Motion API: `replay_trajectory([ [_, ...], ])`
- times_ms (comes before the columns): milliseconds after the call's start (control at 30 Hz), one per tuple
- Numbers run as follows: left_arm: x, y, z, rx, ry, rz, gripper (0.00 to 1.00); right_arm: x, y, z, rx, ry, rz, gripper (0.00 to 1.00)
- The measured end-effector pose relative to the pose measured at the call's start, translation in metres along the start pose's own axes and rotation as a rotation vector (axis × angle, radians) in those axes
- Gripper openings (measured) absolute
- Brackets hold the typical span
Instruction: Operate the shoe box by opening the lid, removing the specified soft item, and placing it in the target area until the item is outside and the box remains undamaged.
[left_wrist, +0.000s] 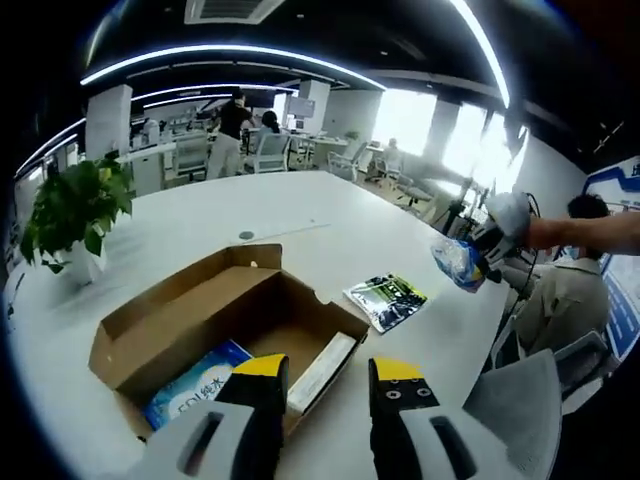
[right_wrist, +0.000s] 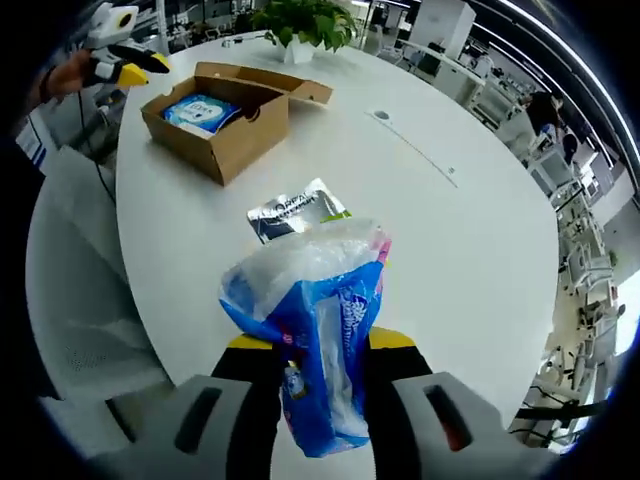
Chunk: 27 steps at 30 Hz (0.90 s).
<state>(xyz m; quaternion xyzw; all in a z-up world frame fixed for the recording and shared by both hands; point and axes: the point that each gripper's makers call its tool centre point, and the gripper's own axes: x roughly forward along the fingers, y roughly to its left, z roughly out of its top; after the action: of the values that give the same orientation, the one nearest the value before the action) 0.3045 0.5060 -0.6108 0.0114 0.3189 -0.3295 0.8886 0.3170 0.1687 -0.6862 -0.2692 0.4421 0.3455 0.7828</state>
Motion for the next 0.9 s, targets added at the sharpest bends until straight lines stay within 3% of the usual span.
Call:
replay_trajectory([
  [300,0.006,-0.01,0.001,-0.006,0.006,0.006,0.32,0.001,-0.007,-0.022,0.018,0.019,0.008,0.28],
  [533,0.001,-0.009,0.001,-0.023,0.001,0.036,0.32,0.009,-0.02,-0.028,0.001,0.043,0.015,0.28],
  [667,-0.005,-0.003,-0.001,-0.048,-0.006,0.065,0.32,0.019,-0.033,-0.039,-0.101,0.127,0.0,0.28],
  [900,-0.019,0.009,-0.005,-0.082,-0.013,0.126,0.32,0.038,-0.045,-0.035,-0.159,0.155,0.012,0.29],
])
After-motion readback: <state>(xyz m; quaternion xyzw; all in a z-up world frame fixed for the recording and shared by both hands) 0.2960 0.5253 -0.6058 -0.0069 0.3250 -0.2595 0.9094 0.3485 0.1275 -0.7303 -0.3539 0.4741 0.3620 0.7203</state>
